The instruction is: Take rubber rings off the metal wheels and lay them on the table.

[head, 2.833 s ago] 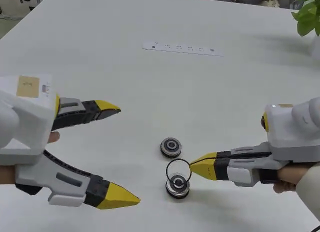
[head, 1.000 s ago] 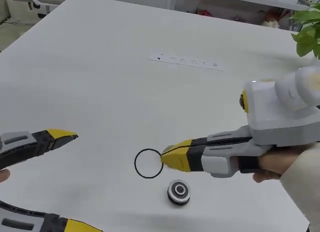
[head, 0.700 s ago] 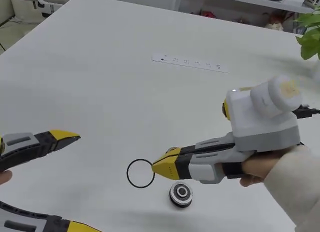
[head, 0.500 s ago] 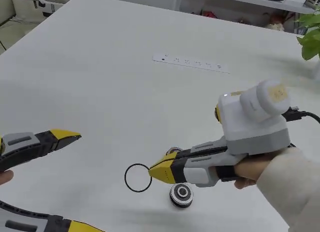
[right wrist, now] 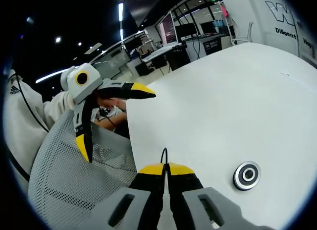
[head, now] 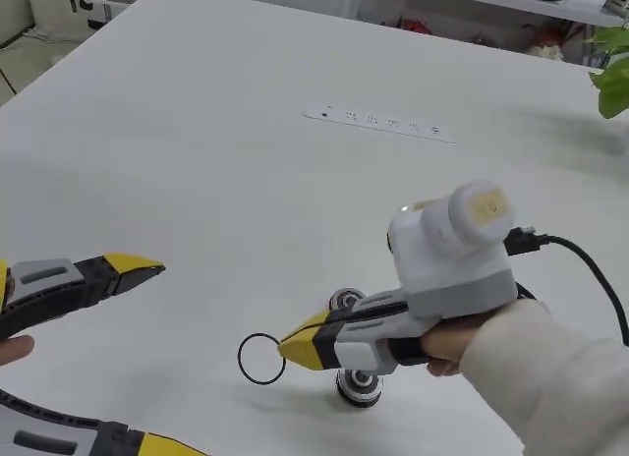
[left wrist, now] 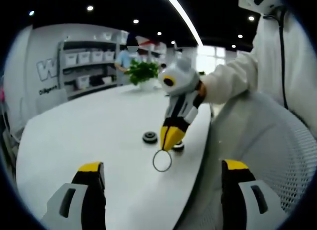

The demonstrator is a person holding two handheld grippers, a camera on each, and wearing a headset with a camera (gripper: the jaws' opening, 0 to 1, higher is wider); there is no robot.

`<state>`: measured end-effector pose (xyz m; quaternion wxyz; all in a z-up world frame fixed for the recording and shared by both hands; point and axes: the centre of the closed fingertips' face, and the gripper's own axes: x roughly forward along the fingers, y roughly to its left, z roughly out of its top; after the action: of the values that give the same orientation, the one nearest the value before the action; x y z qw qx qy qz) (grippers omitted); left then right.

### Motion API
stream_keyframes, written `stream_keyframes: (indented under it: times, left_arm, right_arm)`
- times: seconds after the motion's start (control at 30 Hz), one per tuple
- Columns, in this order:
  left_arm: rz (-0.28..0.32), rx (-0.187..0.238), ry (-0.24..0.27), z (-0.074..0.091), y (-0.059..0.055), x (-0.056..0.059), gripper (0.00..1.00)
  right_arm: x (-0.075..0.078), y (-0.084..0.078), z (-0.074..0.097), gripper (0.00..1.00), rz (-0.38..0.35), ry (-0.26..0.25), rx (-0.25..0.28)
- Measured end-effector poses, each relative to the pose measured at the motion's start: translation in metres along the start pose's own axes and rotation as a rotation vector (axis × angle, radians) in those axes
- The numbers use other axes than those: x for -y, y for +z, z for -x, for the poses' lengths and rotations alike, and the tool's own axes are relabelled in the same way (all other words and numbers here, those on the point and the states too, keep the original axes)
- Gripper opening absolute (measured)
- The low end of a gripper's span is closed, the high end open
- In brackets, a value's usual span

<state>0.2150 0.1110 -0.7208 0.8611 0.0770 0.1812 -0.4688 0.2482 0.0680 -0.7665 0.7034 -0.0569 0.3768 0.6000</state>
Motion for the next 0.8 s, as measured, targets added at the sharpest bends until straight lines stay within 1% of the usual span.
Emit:
stream_keyframes:
  times: [0.03, 0.1, 0.13, 0.2, 0.3, 0.37, 0.4, 0.73, 0.8]
  left_arm:
    - [-0.003, 0.0, 0.003, 0.0, 0.0, 0.0, 0.99]
    - [-0.009, -0.001, 0.009, 0.0, 0.0, -0.001, 0.99]
    - [-0.008, -0.001, 0.01, 0.0, 0.0, -0.002, 0.99]
    - [-0.008, -0.001, 0.01, 0.0, 0.0, -0.002, 0.99]
    - [-0.007, -0.004, 0.01, 0.0, -0.001, -0.002, 0.98]
    - [-0.005, -0.004, 0.01, 0.0, -0.001, -0.002, 0.98]
    - [-0.005, -0.004, 0.012, 0.0, -0.001, -0.002, 0.98]
    - [0.006, -0.001, 0.012, -0.001, -0.002, -0.002, 0.99]
    - [0.008, -0.001, 0.011, -0.001, -0.002, -0.002, 0.99]
  right_arm:
    - [0.002, -0.002, -0.002, 0.0, 0.001, 0.0, -0.003]
    - [0.007, -0.005, -0.005, 0.0, -0.021, -0.007, -0.006]
    - [0.007, -0.005, -0.006, 0.0, -0.024, 0.004, 0.0]
    - [0.007, -0.005, -0.008, 0.0, -0.03, 0.007, -0.002]
    - [0.012, -0.008, -0.01, 0.0, -0.015, -0.02, -0.016]
    - [0.016, -0.012, -0.012, 0.0, -0.034, -0.026, -0.026]
    - [0.017, -0.013, -0.012, 0.0, -0.049, -0.026, -0.032]
    - [0.02, -0.02, -0.017, 0.0, -0.063, -0.037, -0.05]
    - [0.02, -0.022, -0.018, 0.03, -0.066, -0.039, -0.06]
